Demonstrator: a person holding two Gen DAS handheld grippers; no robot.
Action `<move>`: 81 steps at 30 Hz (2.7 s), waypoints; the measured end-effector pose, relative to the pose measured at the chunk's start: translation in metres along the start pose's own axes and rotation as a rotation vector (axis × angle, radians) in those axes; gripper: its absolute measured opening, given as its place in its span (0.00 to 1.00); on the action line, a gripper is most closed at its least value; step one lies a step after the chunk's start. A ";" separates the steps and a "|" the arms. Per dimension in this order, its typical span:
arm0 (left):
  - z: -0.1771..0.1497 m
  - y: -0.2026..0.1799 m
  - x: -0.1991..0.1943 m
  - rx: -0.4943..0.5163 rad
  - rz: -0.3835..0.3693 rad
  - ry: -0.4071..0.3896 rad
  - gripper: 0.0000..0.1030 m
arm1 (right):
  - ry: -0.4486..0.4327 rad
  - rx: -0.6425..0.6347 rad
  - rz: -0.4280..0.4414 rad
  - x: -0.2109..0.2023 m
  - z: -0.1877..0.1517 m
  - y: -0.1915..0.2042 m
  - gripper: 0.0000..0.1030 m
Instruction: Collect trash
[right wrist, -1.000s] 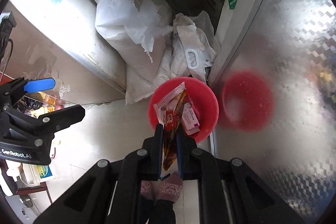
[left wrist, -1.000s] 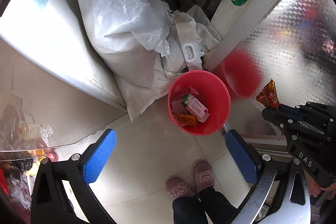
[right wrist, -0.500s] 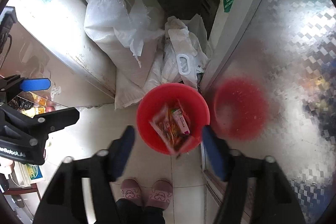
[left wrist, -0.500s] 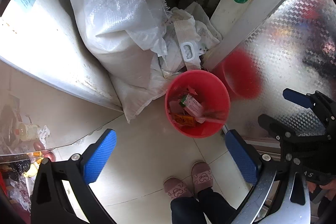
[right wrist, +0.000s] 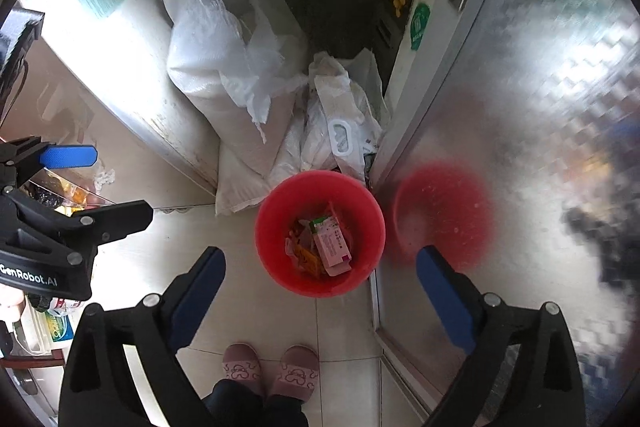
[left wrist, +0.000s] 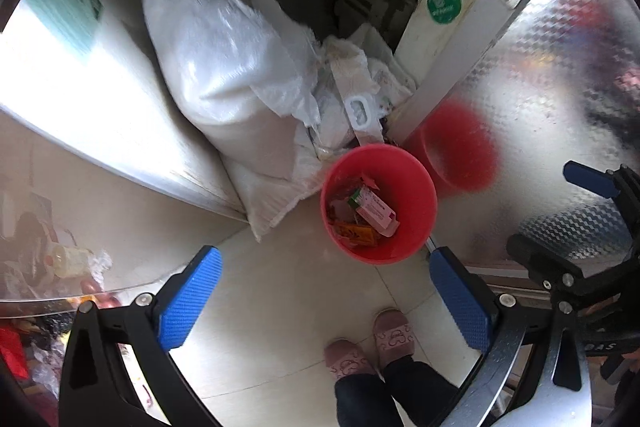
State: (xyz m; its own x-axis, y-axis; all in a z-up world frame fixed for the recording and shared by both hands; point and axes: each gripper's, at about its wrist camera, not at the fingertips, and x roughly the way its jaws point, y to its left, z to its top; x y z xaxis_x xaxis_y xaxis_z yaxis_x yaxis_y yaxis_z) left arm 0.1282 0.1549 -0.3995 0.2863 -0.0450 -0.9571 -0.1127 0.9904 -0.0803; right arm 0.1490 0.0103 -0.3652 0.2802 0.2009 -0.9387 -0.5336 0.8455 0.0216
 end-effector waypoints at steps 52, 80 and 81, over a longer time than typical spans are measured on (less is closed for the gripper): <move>-0.041 -0.049 -0.436 0.193 -0.170 -0.332 1.00 | -0.311 0.245 -0.183 -0.433 -0.013 0.046 1.00; -0.040 -0.057 -0.453 0.210 -0.183 -0.422 1.00 | -0.333 0.254 -0.236 -0.444 -0.015 0.052 1.00; -0.040 -0.057 -0.453 0.211 -0.181 -0.426 1.00 | -0.333 0.255 -0.238 -0.444 -0.014 0.052 1.00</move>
State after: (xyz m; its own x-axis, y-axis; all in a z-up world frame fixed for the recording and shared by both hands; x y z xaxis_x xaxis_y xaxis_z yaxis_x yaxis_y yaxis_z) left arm -0.0335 0.1135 0.0278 0.6510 -0.2044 -0.7310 0.1565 0.9785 -0.1341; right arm -0.0145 -0.0423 0.0477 0.6331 0.0991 -0.7677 -0.2222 0.9733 -0.0577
